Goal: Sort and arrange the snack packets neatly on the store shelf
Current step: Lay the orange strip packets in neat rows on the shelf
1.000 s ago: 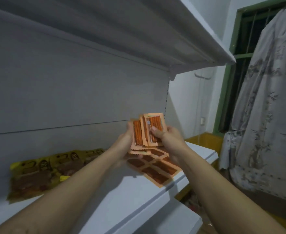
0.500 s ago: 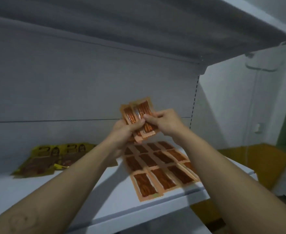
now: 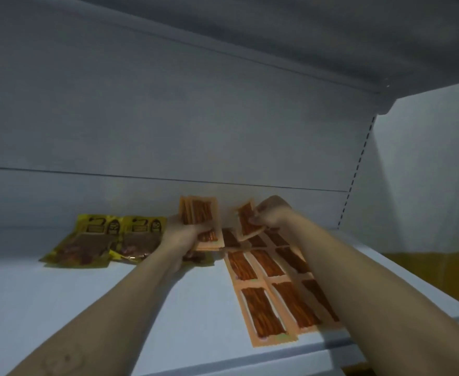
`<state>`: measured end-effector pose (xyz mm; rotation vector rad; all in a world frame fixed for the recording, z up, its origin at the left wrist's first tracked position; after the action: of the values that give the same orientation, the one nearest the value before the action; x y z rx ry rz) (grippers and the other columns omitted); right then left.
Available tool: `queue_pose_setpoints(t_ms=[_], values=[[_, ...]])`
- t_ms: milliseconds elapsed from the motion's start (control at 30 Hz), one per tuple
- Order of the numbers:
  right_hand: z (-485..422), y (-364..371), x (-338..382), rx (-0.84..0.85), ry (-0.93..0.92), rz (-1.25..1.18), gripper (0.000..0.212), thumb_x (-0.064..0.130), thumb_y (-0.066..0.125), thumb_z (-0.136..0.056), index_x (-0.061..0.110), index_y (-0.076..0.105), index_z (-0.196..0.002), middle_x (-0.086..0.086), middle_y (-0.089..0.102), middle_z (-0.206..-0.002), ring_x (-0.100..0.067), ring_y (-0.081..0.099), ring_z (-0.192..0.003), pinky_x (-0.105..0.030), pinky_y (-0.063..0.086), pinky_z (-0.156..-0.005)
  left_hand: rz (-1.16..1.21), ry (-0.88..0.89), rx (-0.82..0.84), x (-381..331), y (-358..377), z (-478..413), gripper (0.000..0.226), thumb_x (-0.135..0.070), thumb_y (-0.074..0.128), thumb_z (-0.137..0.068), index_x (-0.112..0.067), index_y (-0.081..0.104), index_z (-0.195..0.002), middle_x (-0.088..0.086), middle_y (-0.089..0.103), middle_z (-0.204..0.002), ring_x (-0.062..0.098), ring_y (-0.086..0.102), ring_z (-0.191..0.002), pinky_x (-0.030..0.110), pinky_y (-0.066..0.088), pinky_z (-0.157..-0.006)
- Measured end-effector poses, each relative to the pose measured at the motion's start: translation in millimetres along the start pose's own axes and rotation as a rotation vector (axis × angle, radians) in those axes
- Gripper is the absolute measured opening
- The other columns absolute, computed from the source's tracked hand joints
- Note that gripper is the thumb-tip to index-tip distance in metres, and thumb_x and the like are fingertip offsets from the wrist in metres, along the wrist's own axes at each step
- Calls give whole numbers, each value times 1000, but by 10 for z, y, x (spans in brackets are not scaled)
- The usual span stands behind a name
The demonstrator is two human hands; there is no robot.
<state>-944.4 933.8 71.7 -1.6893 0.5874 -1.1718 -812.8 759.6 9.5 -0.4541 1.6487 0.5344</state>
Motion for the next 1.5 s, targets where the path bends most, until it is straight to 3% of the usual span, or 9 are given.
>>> queue_pose_setpoints(t_ms=[200,467,667,800,933,1000,1133,1300,1500], values=[[-440,364,67,48,7,-25,39,27,78,-83,-1,72,-110,-14,71,-104,-25,65,-92,-34,51,-81,136,-111,233,24,43,-222,26,-19,79,-78,-3,67,-93,18,71,-76,21,58,-43,15,23,-28],[-590,719,5,23,-32,52,53,27,76,-84,22,59,-134,-4,60,-131,-12,59,-83,-17,41,-64,147,-114,143,121,-73,-338,21,-21,80,-80,-8,69,-92,19,75,-86,20,59,-47,17,24,-30],[-631,835,60,127,-37,238,24,24,66,-89,19,75,-110,-3,72,-107,-18,66,-93,-30,54,-79,103,-113,104,198,-97,-387,24,-25,81,-80,-9,70,-95,16,76,-86,23,59,-54,18,27,-34],[-548,782,165,54,-33,411,23,36,58,-90,18,66,-78,0,65,-79,-17,61,-72,-26,45,-59,107,-90,70,178,-78,-362,35,-31,81,-80,-7,70,-102,20,75,-94,30,59,-70,20,29,-38],[-443,540,426,-72,-88,-22,22,23,51,-95,13,70,-93,-1,66,-86,-19,61,-76,-29,50,-68,165,-83,44,117,-57,-296,30,-37,83,-77,-14,69,-91,13,75,-85,27,61,-64,20,28,-36],[-348,423,549,-53,-71,-289,35,38,47,-99,16,70,-84,0,72,-78,-20,68,-72,-29,52,-63,197,-99,15,116,-43,-254,33,-41,83,-75,-15,70,-92,9,76,-83,25,63,-62,20,28,-37],[-178,280,621,-63,-102,-265,59,64,31,-98,22,68,-79,5,70,-67,-14,67,-62,-22,47,-51,242,-118,-30,87,25,-197,33,-44,83,-76,-16,69,-88,-4,70,-61,10,56,-39,18,28,-34],[-46,249,623,82,-235,-251,39,48,61,-93,20,65,-65,10,62,-50,-3,58,-47,-21,45,-48,284,-197,-6,99,108,-113,38,-54,72,-83,-17,69,-93,4,72,-78,18,61,-56,17,33,-37],[-222,-266,327,17,-252,-263,38,41,69,-90,13,63,-65,6,52,-46,-8,46,-43,-22,34,-45,189,-173,156,-153,428,-105,5,-11,62,-90,-13,65,-92,9,67,-82,17,58,-58,18,38,-35]])
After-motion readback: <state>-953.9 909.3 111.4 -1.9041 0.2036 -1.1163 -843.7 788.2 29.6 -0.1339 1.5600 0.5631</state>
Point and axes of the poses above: each hand's wrist, its own z-axis away from the middle knuckle, its own y-axis out of the palm, x = y × z, the point moved 9 cm from there along -z, towards the middle knuckle
